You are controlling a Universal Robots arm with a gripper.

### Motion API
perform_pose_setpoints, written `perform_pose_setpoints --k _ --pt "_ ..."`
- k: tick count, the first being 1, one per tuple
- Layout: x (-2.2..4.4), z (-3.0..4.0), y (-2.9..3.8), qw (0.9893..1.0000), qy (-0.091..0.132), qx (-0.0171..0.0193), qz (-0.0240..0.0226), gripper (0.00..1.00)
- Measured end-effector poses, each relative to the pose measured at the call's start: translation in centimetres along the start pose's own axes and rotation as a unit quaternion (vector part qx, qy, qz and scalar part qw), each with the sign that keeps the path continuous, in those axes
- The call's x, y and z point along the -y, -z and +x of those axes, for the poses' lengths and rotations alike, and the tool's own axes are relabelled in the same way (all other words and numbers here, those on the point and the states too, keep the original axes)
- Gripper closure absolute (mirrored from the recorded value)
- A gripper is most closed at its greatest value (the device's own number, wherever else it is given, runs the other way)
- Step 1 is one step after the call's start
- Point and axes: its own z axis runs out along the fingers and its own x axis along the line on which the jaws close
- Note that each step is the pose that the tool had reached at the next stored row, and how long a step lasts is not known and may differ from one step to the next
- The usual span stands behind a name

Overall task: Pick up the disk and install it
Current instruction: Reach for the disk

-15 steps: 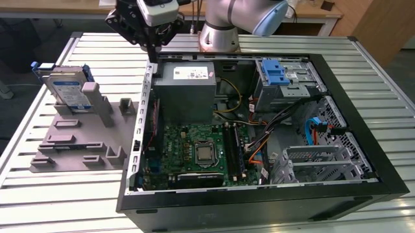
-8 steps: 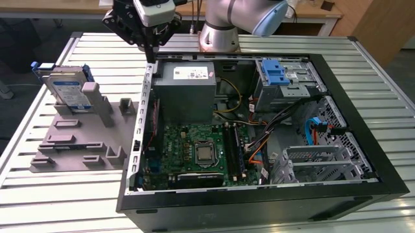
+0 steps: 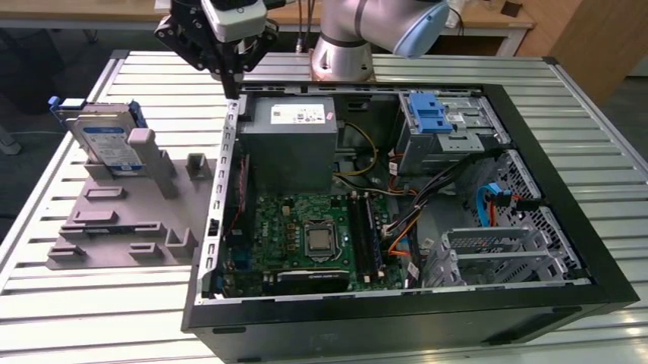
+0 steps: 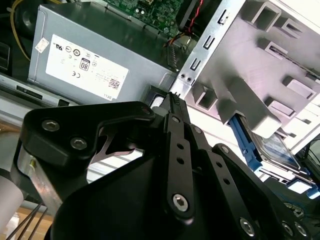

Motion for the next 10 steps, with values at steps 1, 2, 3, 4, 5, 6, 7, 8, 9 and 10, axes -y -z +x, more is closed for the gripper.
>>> perform_pose_setpoints --k 1,2,3,4,5,6,7,8,9,10 --pt "0.0 0.07 -0.01 1.0 0.0 0.0 0.0 0.89" --pt "0.01 0.13 -0.01 1.0 0.0 0.0 0.0 0.89" --pt "0.01 0.2 -0.02 1.0 0.0 -0.0001 0.0 0.89" --pt "0.01 0.26 -0.02 1.0 0.0 -0.0001 0.0 0.89" --pt "0.01 0.31 -0.03 1.0 0.0 -0.0002 0.0 0.89" --pt "0.02 0.36 -0.04 1.0 0.0 -0.0003 0.0 0.89" --pt "0.02 0.43 -0.04 1.0 0.0 -0.0003 0.0 0.89" --pt "0.03 0.49 -0.05 1.0 0.0 -0.0004 0.0 0.89" --pt "0.03 0.55 -0.06 1.0 0.0 -0.0004 0.0 0.89" --pt "0.03 0.61 -0.07 1.0 0.0 -0.0004 0.0 0.89"
